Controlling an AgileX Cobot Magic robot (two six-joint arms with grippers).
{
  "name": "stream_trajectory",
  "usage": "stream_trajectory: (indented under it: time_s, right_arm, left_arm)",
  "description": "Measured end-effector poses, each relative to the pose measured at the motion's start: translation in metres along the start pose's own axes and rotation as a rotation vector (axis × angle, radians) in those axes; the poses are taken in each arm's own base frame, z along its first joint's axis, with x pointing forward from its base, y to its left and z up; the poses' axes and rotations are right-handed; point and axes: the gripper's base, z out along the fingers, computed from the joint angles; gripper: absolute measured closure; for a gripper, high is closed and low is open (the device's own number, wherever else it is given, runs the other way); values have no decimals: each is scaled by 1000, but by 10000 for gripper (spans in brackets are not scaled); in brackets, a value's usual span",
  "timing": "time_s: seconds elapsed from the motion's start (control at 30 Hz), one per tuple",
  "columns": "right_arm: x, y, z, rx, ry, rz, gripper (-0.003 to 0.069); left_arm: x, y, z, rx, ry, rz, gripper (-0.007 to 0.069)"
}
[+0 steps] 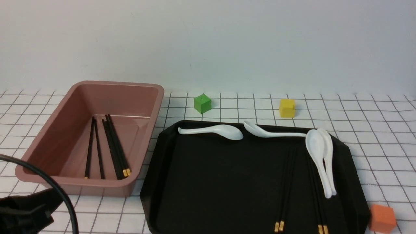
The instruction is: On white black tablecloth take chopsticks from black tray and put them in box.
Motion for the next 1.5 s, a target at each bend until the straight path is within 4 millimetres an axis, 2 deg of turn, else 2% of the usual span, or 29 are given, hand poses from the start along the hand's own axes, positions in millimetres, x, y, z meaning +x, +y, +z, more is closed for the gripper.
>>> stream_trajectory:
  time_s: [0.43, 0.6, 0.63, 0.77, 1.1, 1.27, 1.5]
  right_arm:
    - [0, 0, 0, 0, 0, 0, 419]
    - [0, 0, 0, 0, 0, 0, 419]
    - [0, 0, 0, 0, 0, 0, 419]
    - [0, 0, 0, 0, 0, 0, 419]
    - [0, 0, 0, 0, 0, 0, 419]
    - [0, 0, 0, 0, 0, 1, 419]
    - [0, 0, 0, 0, 0, 1, 419]
  left_arm:
    - [0, 0, 0, 2, -3, -3, 637]
    - [2, -1, -15, 34, -75, 30, 637]
    - [6, 1, -24, 49, -126, 68, 637]
    - [25, 12, -38, 67, -211, 139, 637]
    - [79, 45, -29, 41, -211, 212, 634]
    - [87, 52, -26, -26, -146, 285, 630]
    - [86, 56, -26, -86, -156, 275, 626]
